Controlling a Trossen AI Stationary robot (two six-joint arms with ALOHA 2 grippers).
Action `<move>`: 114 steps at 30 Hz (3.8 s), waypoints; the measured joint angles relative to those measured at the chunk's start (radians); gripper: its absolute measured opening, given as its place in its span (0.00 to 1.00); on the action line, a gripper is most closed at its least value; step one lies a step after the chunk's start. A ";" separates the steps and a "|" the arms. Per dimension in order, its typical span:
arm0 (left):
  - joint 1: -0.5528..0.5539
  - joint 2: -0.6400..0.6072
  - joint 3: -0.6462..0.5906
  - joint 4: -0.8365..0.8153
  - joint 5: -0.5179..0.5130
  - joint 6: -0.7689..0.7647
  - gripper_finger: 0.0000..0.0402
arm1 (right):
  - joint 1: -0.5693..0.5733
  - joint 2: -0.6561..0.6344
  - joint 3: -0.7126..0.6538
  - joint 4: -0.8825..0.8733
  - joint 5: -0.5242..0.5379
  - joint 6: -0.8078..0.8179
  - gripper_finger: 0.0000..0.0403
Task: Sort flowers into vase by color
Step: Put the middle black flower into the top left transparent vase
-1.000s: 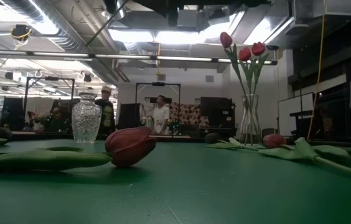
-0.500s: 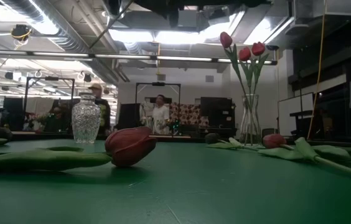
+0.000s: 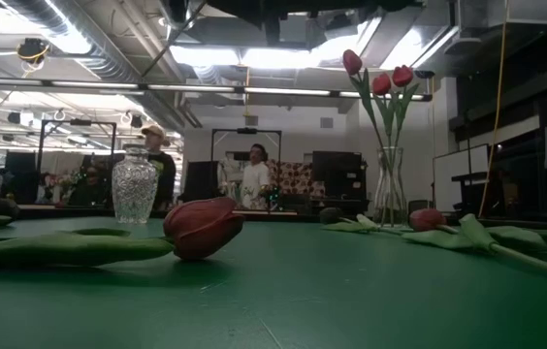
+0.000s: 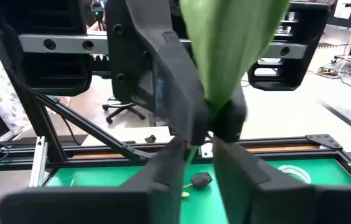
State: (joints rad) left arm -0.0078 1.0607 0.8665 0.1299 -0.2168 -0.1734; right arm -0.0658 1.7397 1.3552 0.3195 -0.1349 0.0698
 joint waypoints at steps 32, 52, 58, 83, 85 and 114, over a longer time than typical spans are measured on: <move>0.000 -0.427 0.000 -0.364 -0.160 -0.108 0.30 | -0.086 0.104 0.110 0.009 0.081 0.040 0.01; 0.000 -0.627 0.002 -0.443 -0.156 -0.053 0.30 | -0.172 0.473 0.631 -0.243 0.103 -0.053 0.01; 0.000 -0.628 0.001 -0.479 -0.156 -0.053 0.30 | -0.187 0.474 0.631 -0.249 0.094 -0.049 0.02; 0.000 -0.628 0.001 -0.500 -0.156 -0.053 0.30 | -0.161 0.522 0.735 -0.358 0.070 -0.105 0.02; 0.000 -0.628 0.001 -0.504 -0.157 -0.053 0.30 | -0.153 0.522 0.760 -0.394 0.071 -0.123 0.02; 0.000 -0.628 0.000 -0.529 -0.157 -0.060 0.30 | -0.132 0.522 0.773 -0.464 0.094 -0.157 0.02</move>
State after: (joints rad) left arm -0.0078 0.4332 0.8669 -0.3996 -0.3737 -0.2331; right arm -0.1980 2.2620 2.1285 -0.1443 -0.0408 -0.0871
